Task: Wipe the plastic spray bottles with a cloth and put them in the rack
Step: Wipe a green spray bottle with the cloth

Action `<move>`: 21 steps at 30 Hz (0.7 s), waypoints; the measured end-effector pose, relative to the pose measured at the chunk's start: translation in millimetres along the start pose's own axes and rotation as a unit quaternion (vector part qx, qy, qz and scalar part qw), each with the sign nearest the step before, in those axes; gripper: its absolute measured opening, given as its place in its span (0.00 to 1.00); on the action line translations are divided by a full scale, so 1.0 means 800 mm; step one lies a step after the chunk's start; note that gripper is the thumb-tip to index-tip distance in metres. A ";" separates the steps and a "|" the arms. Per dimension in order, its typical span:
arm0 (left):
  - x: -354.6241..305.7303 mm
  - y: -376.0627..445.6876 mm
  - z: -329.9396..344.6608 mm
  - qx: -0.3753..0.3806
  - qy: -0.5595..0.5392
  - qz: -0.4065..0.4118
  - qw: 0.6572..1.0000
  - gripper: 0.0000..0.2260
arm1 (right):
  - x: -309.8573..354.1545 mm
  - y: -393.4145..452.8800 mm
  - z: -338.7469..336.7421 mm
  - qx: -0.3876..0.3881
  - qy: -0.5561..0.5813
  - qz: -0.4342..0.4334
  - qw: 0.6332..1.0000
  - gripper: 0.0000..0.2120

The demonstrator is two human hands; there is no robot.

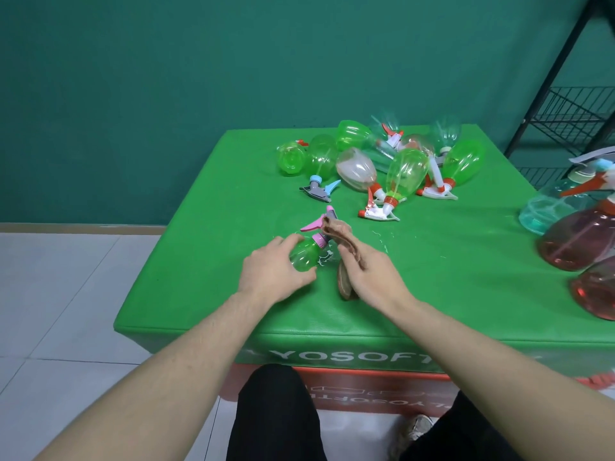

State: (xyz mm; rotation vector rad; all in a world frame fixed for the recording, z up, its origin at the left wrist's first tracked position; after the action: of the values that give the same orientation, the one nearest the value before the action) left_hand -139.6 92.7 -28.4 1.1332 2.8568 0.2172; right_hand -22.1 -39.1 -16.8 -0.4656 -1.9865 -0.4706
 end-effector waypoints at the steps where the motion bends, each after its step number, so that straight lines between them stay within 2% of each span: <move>1: 0.000 0.000 0.000 0.000 -0.004 0.000 1.000 0.33 | 0.000 -0.004 0.001 0.011 -0.017 -0.015 1.000 0.17; 5: -0.003 -0.001 0.002 -0.007 -0.001 0.012 1.000 0.34 | -0.001 -0.005 0.006 0.055 -0.156 -0.080 0.983 0.24; 11: -0.010 -0.003 0.002 -0.016 0.011 0.039 0.999 0.34 | -0.001 -0.003 0.020 0.127 -0.336 -0.128 0.924 0.30; 17: -0.011 -0.003 0.001 -0.021 0.015 0.057 0.998 0.35 | -0.003 0.003 0.028 0.164 -0.404 -0.158 0.886 0.34; 21: -0.018 -0.005 -0.001 -0.026 0.009 0.088 0.996 0.32 | -0.013 0.017 -0.002 0.174 -0.437 -0.108 0.876 0.33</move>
State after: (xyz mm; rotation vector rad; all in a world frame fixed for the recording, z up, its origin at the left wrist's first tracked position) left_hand -132.2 79.7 -28.5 1.3797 2.7496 0.3098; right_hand -9.8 -29.3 -23.8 -0.2317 -2.9496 0.0065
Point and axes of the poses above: each hand's wrist, its own y-axis towards the middle knuckle, its own z-axis out of the palm, x = y × z, the point moved 8 cm from there along y, towards the middle knuckle, and after that the axes turned 14 degrees about y, right-handed, at the moved point
